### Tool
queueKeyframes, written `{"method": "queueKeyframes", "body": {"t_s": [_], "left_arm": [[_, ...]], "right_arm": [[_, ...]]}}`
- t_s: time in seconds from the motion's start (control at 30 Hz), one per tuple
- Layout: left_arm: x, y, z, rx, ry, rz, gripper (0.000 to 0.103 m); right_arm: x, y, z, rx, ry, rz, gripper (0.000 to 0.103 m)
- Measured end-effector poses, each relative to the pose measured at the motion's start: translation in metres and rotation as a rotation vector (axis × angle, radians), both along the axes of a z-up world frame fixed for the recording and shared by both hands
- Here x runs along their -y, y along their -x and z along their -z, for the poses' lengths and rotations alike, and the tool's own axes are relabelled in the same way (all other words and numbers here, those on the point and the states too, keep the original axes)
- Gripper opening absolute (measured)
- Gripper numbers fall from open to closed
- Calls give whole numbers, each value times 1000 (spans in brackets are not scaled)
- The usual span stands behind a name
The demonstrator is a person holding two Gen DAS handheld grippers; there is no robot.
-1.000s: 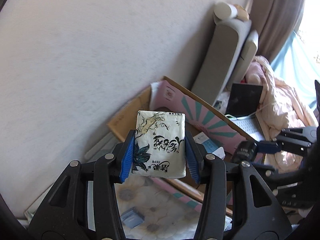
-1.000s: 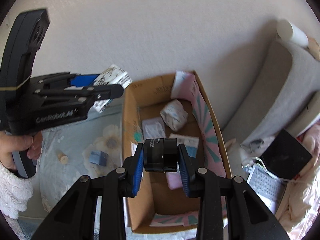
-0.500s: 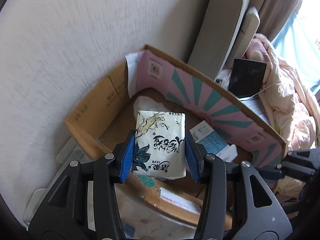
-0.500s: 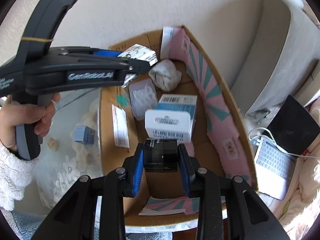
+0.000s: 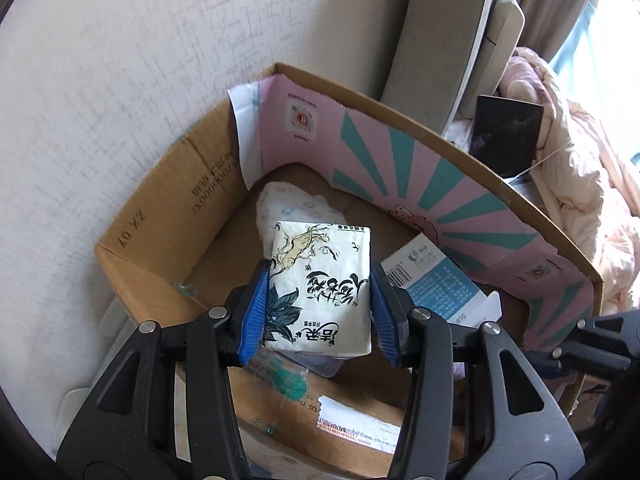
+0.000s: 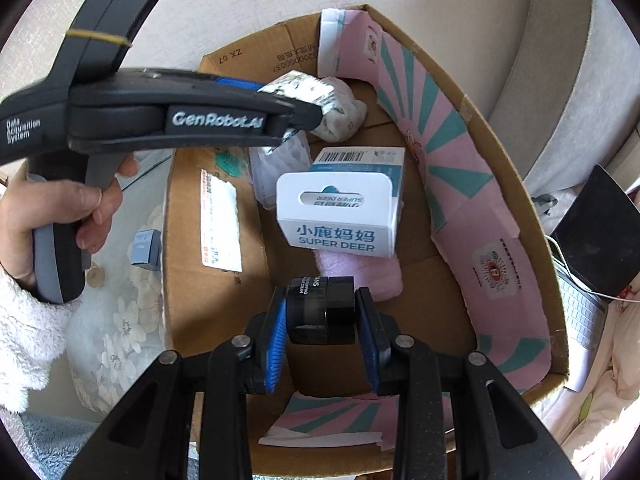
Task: Organize objects
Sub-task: 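Open the left tool dropping the tissue pack while the right tool releases the jar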
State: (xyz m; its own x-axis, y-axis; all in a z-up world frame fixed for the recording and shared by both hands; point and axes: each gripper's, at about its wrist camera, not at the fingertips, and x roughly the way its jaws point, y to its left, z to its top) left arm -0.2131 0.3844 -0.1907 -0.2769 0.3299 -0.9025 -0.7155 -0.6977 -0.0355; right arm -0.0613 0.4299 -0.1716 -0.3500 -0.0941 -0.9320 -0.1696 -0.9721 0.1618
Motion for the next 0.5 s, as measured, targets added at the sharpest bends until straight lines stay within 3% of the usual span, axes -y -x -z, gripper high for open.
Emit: {"method": "queueKeyframes", "body": {"t_s": [0.03,0.07,0.1,0.13,0.17,0.5], "left_arm": [[-1,-1,-3,-6,8,7,47],[-3,-3,-5,-10,16,14,62],[-6,-4,-7,-19,25,25,102],[-7,-6,-10,-26,23,32,101],[-7,-8,-13,-43,14,42,103],[-7,-8,-29,-33,8,26,103]], "right_arm": [[2,1,0,5,-4,-10,32],[3,1,-1,4,-7,-18,38],[4,1,-1,2,-5,-24,61],[5,1,-3,-1,-5,-26,84],[6,0,-4,-10,-13,-25,87],[-2,-11,-18,-61,-18,4,88]]}}
